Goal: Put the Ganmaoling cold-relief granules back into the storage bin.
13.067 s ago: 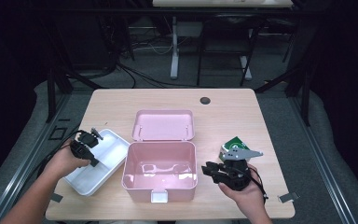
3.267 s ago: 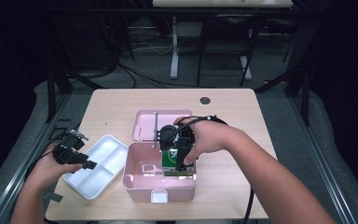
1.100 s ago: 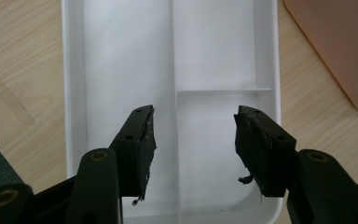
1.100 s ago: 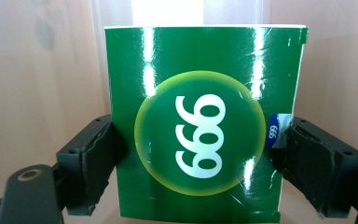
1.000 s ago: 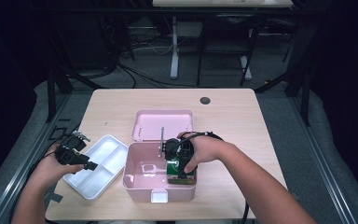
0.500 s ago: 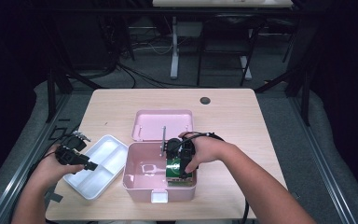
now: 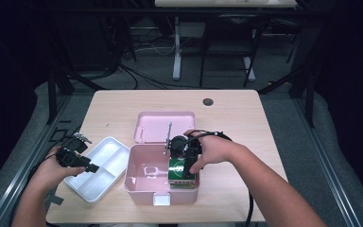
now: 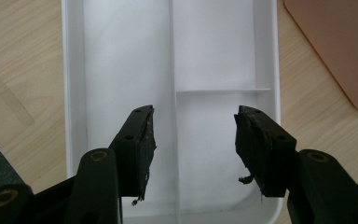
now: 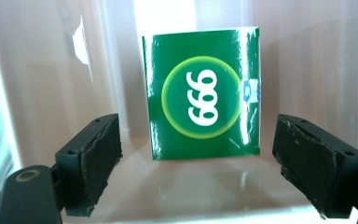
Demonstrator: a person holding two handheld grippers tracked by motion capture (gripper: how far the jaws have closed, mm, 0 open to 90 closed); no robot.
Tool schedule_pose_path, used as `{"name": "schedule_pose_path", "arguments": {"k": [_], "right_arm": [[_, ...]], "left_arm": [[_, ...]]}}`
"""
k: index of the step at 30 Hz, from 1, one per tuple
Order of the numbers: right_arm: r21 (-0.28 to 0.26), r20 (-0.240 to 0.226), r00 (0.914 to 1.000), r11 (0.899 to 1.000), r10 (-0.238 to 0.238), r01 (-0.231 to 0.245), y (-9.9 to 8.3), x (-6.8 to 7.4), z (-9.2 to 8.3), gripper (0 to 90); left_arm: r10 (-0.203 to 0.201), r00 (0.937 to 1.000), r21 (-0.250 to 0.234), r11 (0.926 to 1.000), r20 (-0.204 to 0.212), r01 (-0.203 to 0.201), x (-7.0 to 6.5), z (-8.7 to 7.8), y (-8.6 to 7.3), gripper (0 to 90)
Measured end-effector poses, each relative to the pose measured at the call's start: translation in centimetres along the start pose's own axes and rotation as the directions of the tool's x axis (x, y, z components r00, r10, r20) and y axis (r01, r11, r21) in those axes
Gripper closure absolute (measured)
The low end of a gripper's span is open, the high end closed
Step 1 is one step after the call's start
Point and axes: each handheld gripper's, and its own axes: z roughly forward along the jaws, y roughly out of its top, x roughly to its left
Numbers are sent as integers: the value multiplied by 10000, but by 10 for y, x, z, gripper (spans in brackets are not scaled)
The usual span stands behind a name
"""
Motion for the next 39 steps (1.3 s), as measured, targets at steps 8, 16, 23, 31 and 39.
{"name": "schedule_pose_path", "arguments": {"k": [8,16,23,31,39], "right_arm": [[-288,213,9996,9995,163,-157,-11,3,-21,155],[-396,494,9960,9966,741,-722,-32,0,-35,191],[-473,756,9892,9914,1255,-1222,-52,-4,-44,201],[-783,993,9710,9745,2176,-2104,-72,-8,-44,229],[-1111,1113,9476,9513,2995,-2876,-89,-7,-38,235]], "left_arm": [[-4,10000,7,10000,10,4,1,0,0,471],[5,10000,38,10000,32,-5,0,2,1,475],[-57,10000,41,10000,-12,57,0,2,0,475],[-78,9999,113,9999,-104,79,2,5,0,476],[-215,9996,35,9998,-176,215,4,3,-2,476]]}}
